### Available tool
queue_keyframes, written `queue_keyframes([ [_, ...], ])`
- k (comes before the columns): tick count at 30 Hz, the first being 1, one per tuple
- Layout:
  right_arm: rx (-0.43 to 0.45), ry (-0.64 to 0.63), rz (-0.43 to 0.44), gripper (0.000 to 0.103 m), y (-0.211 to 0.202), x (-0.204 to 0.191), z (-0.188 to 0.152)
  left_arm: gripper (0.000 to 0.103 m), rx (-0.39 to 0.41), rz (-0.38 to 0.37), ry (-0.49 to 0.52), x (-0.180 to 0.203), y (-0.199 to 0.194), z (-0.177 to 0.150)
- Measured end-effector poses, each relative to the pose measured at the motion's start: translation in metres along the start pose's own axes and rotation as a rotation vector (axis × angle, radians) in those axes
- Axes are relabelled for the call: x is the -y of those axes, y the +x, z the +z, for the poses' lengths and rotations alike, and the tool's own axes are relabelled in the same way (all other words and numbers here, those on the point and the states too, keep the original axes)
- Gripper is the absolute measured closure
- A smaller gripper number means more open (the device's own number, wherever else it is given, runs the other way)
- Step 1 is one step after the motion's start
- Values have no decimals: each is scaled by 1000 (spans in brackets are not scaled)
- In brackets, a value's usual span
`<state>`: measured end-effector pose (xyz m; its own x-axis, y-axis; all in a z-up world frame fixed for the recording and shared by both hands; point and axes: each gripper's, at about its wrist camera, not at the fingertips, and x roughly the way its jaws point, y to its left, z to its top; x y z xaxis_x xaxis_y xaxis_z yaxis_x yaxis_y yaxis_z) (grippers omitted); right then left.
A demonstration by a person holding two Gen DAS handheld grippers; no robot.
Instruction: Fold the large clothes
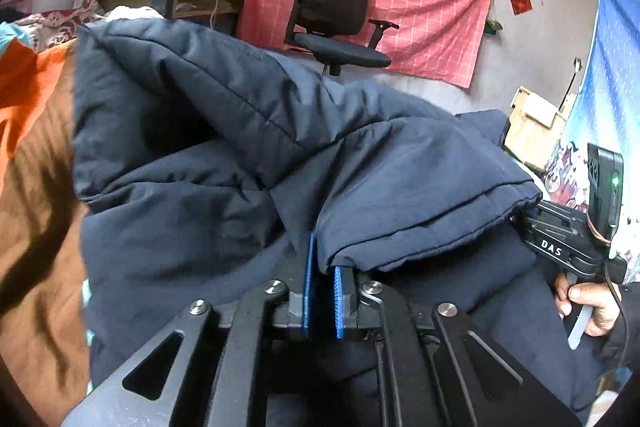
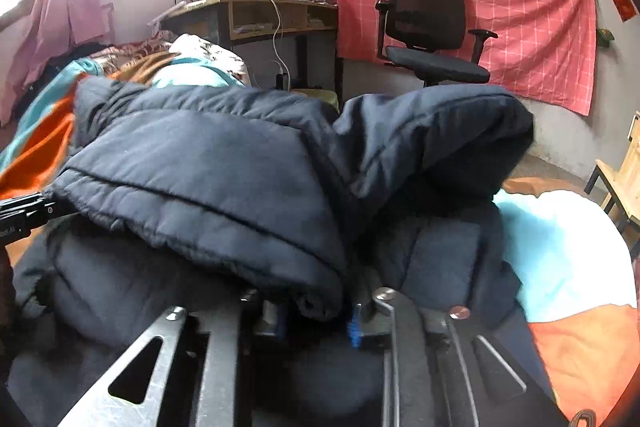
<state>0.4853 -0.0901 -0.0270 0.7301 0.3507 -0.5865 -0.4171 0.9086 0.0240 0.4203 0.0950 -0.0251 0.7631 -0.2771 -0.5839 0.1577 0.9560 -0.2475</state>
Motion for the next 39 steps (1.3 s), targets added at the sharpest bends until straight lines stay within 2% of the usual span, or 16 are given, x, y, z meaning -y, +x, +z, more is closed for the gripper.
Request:
queue_keyframes([
  [1,2,10,7,70,-7,4,0,87,3,0,-9,-3,-6,1],
  [2,3,19,13,58,-14,7,-1,85,7,1,-20,-6,-13,0],
  [4,16,37,11,47,-32,15,-4,73,28,-1,-46,-14,-28,-3],
  [7,78,34,-41,47,-58,28,5,71,96,8,-92,-27,-54,1],
  [10,149,34,-91,47,-61,35,34,70,175,54,-58,-28,-62,35],
  [11,160,44,-108,47,-55,37,52,69,190,65,-42,-26,-57,53],
  [13,186,72,-78,47,-41,39,83,58,199,112,-24,-24,-43,83],
  [16,171,54,-102,49,-4,40,126,58,206,186,-24,-28,-11,116],
  [19,134,48,-211,55,28,47,142,58,183,293,-70,-45,13,125],
  [21,102,63,-290,60,47,60,139,58,184,325,-110,-59,20,119],
  [23,51,95,-342,71,64,74,128,58,173,333,-142,-70,27,109],
  [24,22,130,-342,73,73,84,119,58,161,335,-155,-78,32,103],
  [26,-5,195,-321,80,83,99,102,58,144,338,-157,-85,42,92],
  [30,-27,294,-264,82,94,117,70,58,138,338,-132,-88,53,81],
  [35,-27,364,-202,85,104,127,51,58,145,315,-159,-93,66,73],
  [39,-33,401,-165,86,107,134,47,58,173,333,-133,-87,70,63],
])
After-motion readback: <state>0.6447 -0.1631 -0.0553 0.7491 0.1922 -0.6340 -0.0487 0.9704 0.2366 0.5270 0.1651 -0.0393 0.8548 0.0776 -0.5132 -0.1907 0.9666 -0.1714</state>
